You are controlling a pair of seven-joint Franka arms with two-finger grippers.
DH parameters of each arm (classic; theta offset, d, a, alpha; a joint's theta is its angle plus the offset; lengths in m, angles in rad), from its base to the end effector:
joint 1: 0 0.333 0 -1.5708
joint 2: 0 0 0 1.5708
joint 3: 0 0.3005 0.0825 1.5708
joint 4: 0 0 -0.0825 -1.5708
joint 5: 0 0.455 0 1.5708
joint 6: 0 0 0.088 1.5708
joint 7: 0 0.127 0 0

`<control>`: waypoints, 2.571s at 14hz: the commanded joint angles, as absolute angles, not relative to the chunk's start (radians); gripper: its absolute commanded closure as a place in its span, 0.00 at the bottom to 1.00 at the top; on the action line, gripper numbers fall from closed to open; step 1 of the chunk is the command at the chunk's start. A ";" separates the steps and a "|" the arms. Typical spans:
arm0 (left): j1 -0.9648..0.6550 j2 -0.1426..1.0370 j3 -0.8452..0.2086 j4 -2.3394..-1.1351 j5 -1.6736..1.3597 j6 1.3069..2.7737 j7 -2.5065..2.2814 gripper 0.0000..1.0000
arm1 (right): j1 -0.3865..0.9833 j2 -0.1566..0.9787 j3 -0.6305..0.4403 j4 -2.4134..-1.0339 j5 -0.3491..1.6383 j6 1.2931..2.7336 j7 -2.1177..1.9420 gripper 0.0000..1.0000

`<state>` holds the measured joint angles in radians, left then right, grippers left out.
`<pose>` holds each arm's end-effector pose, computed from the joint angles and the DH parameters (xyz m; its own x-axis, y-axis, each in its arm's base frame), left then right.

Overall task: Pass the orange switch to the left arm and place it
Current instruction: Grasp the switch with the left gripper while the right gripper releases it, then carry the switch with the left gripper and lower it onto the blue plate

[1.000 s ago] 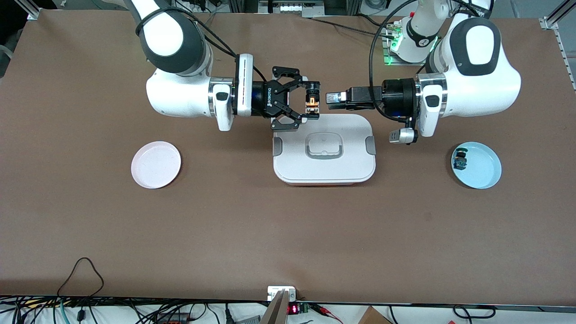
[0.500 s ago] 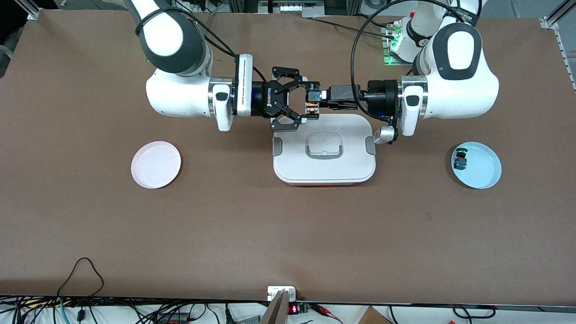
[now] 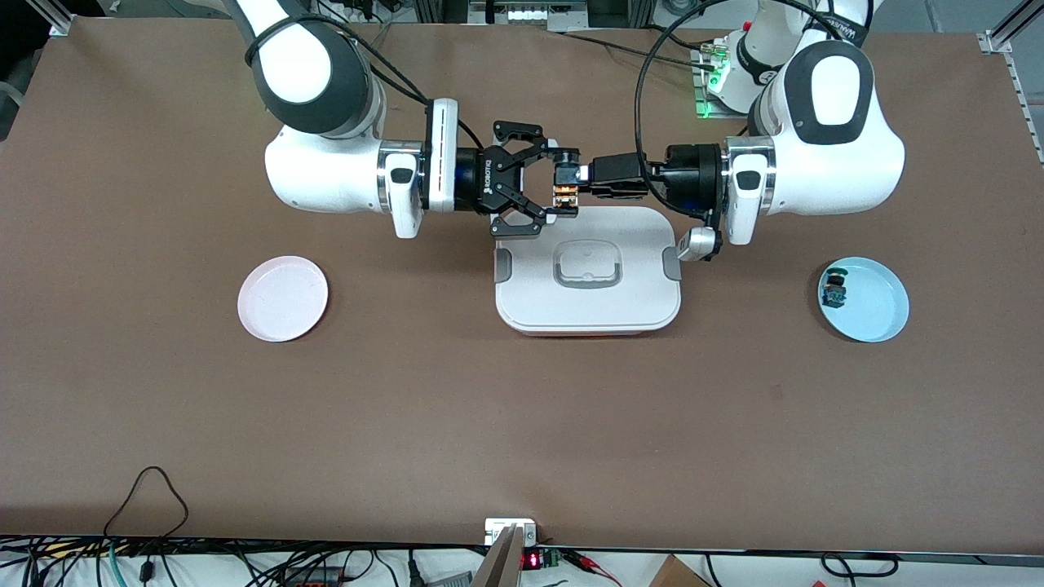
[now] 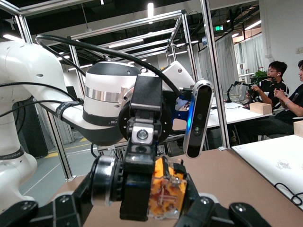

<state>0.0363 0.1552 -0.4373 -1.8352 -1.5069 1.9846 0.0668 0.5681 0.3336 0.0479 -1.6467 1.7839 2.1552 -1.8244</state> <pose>0.6118 -0.3345 0.4638 0.9537 0.0098 -0.3007 0.2985 -0.1563 0.9415 0.5926 0.4837 0.4396 0.2091 0.0435 0.9769 0.9779 -0.0109 -0.2088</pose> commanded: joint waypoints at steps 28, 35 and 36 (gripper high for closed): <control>0.357 0.293 -0.426 -1.769 0.102 1.720 0.898 0.86 | 0.482 0.262 -0.341 -1.784 1.234 1.715 -1.125 0.00; 0.570 0.448 -0.426 -1.796 0.362 1.974 1.294 0.85 | 0.483 0.262 -0.341 -1.758 0.910 1.753 -0.358 0.00; 0.590 0.460 -0.426 -1.811 0.386 2.023 1.343 0.85 | 0.482 0.262 -0.341 -1.755 0.811 1.753 -0.260 0.00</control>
